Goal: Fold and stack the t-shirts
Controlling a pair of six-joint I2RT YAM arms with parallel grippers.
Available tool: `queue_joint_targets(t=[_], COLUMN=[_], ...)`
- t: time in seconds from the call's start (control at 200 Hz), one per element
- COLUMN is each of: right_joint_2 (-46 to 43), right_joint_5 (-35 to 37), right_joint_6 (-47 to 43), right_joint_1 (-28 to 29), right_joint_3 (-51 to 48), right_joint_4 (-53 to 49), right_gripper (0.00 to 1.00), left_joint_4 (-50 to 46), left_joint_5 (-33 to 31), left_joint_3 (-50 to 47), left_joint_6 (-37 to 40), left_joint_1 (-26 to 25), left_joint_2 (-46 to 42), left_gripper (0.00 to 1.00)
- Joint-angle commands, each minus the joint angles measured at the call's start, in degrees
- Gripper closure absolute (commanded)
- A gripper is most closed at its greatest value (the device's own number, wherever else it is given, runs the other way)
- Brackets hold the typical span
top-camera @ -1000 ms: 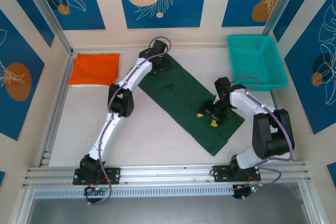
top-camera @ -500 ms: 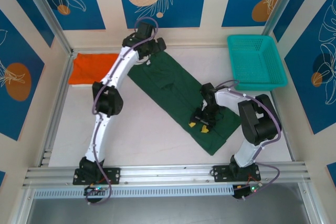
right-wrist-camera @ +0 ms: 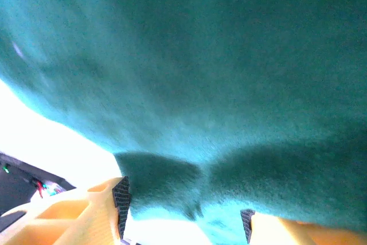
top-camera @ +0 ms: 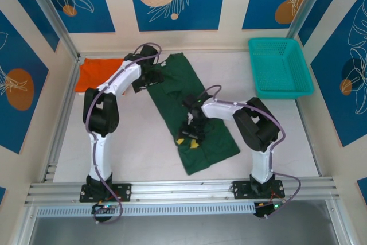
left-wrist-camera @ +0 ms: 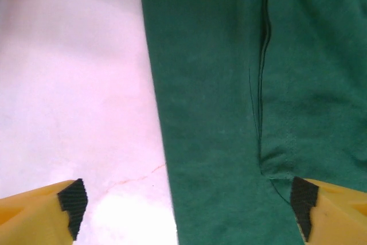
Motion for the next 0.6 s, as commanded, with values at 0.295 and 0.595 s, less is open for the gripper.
queue_joint_targets(t=[0.295, 0.595], right_joint_2=[4.3, 9.2], right_joint_5=[-0.1, -3.0], right_joint_6=[-3.5, -3.1], right_joint_1=[8.2, 8.2], right_joint_3=[2.2, 6.9], right_joint_4=[4.2, 7.2], right_gripper=[0.43, 0.43], left_joint_4=[-4.3, -3.0], left_joint_5=[5.4, 14.5], left_joint_3=[20.5, 43.3], left_joint_6=[3.2, 2.9], left_joint_1=[-2.4, -2.4], left_joint_2=[23.4, 39.7], left_gripper=[0.17, 0.17])
